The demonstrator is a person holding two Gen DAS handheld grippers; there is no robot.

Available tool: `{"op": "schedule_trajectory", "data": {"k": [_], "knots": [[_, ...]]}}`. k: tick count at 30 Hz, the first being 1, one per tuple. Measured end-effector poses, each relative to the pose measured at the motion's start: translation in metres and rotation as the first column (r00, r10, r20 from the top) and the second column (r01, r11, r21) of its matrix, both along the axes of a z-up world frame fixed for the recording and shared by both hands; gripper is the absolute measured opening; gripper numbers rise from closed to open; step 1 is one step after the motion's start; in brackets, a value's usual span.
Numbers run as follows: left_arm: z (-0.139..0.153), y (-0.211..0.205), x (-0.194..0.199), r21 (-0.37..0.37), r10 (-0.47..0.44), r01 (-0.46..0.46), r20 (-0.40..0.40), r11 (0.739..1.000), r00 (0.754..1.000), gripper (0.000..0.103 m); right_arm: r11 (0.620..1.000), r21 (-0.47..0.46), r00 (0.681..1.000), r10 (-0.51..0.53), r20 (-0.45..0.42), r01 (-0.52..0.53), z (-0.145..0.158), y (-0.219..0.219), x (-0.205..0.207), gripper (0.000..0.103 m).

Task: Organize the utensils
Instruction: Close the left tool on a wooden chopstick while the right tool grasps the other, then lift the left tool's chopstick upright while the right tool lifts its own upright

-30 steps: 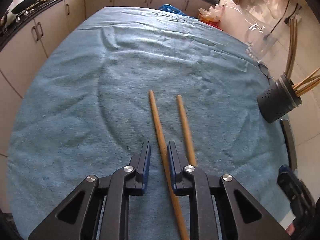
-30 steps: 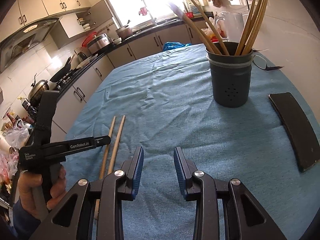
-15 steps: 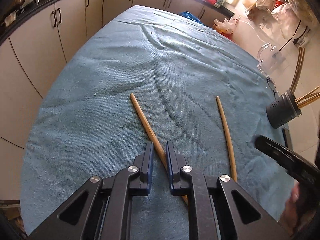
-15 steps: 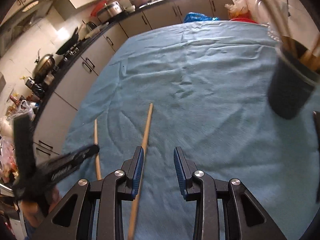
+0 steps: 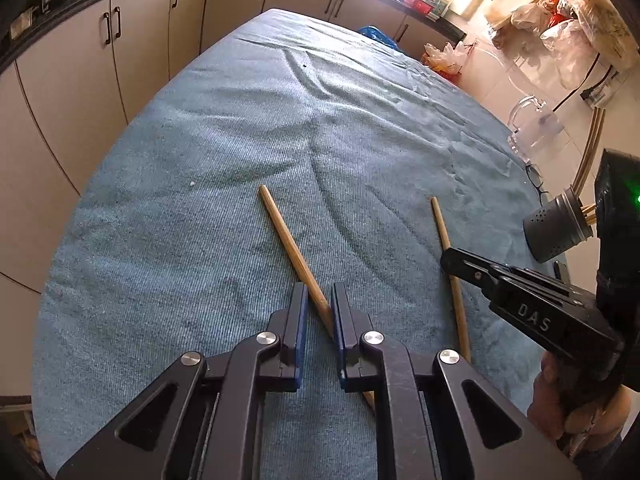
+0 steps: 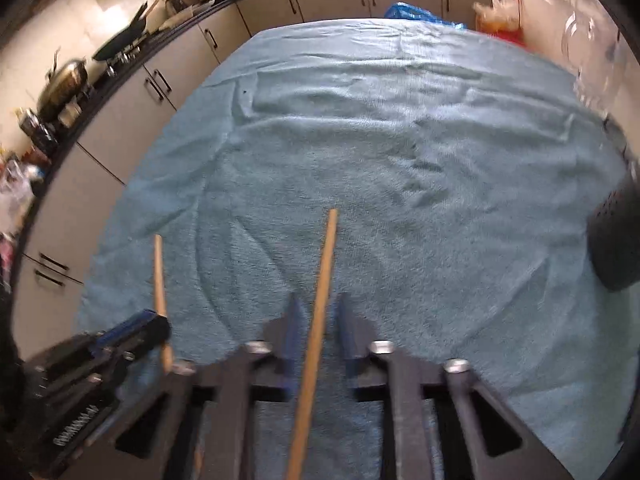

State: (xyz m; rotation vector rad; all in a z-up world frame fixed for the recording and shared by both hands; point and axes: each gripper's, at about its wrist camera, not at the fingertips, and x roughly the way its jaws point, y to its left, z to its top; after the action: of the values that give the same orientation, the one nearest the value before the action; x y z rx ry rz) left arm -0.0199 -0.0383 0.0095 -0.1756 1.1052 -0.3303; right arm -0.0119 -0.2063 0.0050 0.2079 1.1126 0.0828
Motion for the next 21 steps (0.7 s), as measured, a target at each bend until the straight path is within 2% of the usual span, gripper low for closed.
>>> {"op": "schedule_trajectory", "data": {"k": [4, 5, 9, 14, 15, 17, 19, 20, 21], "knots": [[0.002, -0.005, 0.003, 0.016, -0.007, 0.006, 0.024, 1.000, 1.000, 0.007, 0.997, 0.070, 1.000, -0.015, 0.027, 0.013, 0.004, -0.010, -0.005, 0.008], [0.004, -0.005, 0.003, 0.002, -0.007, 0.007, 0.031, 1.000, 0.999, 0.000, 0.997, 0.081, 0.998, -0.021, 0.053, 0.017, 0.010, -0.012, -0.009, 0.008], [0.031, -0.001, -0.006, -0.043, -0.009, 0.015, 0.129, 0.999, 0.992, 0.000, 0.996, 0.085, 0.982, -0.026, 0.185, 0.010, 0.041, -0.018, -0.028, 0.008], [0.066, -0.001, -0.021, -0.055, -0.019, 0.034, 0.255, 0.998, 0.967, 0.000, 0.996, 0.083, 0.926, -0.038, 0.376, 0.007, 0.083, -0.027, -0.065, 0.008], [0.068, -0.001, -0.021, -0.051, -0.024, 0.038, 0.255, 0.998, 0.967, 0.000, 0.997, 0.082, 0.912, -0.038, 0.408, 0.004, 0.090, -0.028, -0.072, 0.008], [0.065, 0.002, -0.017, -0.066, -0.020, 0.033, 0.195, 0.997, 0.981, 0.001, 0.997, 0.077, 0.895, -0.042, 0.445, 0.008, 0.097, -0.029, -0.083, 0.008], [0.049, 0.009, -0.005, -0.110, 0.006, 0.001, 0.064, 0.994, 0.998, 0.024, 0.997, 0.081, 0.889, -0.050, 0.456, 0.014, 0.100, -0.031, -0.091, 0.008], [0.041, 0.012, -0.003, -0.111, 0.025, -0.022, 0.029, 0.994, 0.999, 0.044, 0.996, 0.085, 0.888, -0.053, 0.457, 0.015, 0.101, -0.031, -0.091, 0.008], [0.031, 0.015, 0.003, -0.097, 0.063, -0.064, -0.014, 0.993, 0.998, 0.046, 0.996, 0.091, 0.887, -0.059, 0.459, 0.019, 0.102, -0.033, -0.093, 0.008]]}}
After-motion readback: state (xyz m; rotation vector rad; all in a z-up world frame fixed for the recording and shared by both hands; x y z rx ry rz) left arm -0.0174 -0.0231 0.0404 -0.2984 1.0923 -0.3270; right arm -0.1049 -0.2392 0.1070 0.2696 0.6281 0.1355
